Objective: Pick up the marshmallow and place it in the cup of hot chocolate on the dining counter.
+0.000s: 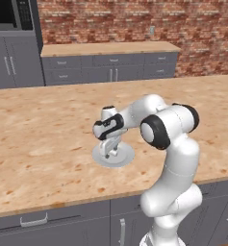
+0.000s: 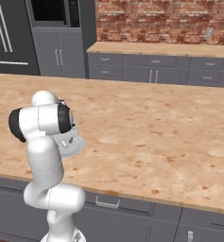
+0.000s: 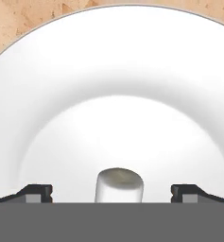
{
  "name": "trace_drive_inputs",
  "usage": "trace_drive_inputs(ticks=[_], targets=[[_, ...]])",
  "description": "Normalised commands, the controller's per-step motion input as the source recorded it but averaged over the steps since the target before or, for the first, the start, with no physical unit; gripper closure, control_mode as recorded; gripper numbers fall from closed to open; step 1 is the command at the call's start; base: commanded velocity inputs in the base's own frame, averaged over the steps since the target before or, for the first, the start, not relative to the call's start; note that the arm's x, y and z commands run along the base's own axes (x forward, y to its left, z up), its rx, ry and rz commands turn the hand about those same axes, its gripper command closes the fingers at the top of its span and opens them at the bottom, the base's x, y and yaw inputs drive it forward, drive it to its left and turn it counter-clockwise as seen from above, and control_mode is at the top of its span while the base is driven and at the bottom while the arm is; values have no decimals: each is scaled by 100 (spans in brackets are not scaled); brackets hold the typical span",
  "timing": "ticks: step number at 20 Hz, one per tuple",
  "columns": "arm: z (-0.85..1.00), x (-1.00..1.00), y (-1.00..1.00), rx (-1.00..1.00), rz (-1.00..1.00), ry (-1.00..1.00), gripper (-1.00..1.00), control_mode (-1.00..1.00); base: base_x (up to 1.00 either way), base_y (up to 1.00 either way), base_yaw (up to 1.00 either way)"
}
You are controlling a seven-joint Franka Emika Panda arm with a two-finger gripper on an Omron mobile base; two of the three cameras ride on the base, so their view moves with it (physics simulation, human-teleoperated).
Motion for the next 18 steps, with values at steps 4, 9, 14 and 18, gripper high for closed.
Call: trace_drive_inputs(ticks=[4, 9, 14, 18], targets=[[-22, 0, -1, 0, 1, 0, -100, -100, 0, 0, 0], [-22, -1, -1, 0, 0, 0, 100, -100, 0, 0, 0], [-38, 0, -15, 2, 0, 5, 100, -100, 0, 0, 0], [-70, -4, -24, 1, 0, 6, 100, -100, 0, 0, 0]])
